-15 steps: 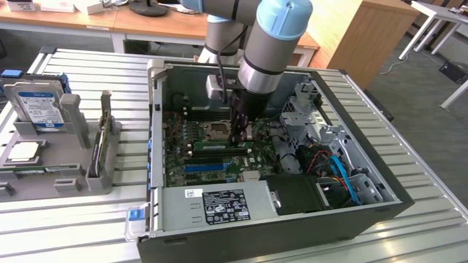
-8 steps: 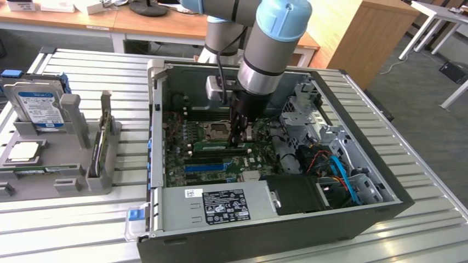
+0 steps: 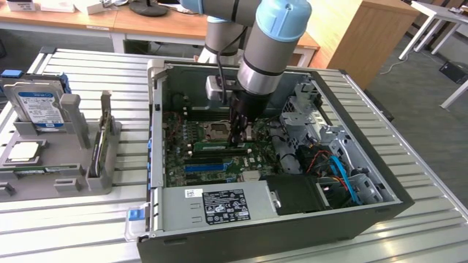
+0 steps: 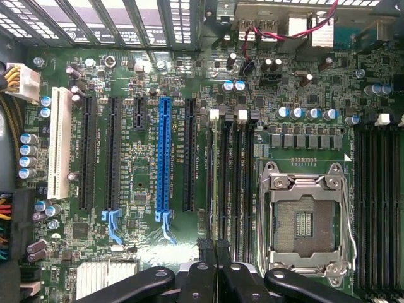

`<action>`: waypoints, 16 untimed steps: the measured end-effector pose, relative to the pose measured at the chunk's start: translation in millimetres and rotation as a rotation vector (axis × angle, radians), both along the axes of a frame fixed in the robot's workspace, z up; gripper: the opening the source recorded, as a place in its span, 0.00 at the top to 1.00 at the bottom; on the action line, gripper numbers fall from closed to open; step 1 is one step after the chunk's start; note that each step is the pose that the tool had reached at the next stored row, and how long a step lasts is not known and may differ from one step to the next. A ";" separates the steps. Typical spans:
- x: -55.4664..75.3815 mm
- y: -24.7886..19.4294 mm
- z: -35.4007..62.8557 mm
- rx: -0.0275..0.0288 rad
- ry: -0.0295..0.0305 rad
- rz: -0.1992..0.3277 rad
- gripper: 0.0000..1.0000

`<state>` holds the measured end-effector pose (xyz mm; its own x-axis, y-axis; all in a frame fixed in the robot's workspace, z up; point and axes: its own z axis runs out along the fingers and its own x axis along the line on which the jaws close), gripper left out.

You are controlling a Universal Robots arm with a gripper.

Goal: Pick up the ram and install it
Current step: 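Insert the ram into the slot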

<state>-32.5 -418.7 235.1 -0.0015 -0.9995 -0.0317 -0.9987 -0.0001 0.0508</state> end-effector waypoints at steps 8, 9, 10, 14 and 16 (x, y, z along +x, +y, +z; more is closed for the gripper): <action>0.0 0.0 -1.5 -0.0001 0.0001 -0.001 0.88; 0.0 0.0 -1.5 -0.0002 0.0001 -0.001 0.88; 0.0 0.0 -1.5 -0.0003 0.0001 -0.002 0.88; 0.0 0.0 -1.6 -0.0001 0.0000 -0.005 0.88; 0.0 0.0 -1.6 -0.0001 0.0000 -0.006 0.88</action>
<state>-32.5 -418.7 233.5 -0.0077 -0.9995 -0.0316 -0.9987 0.0061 0.0508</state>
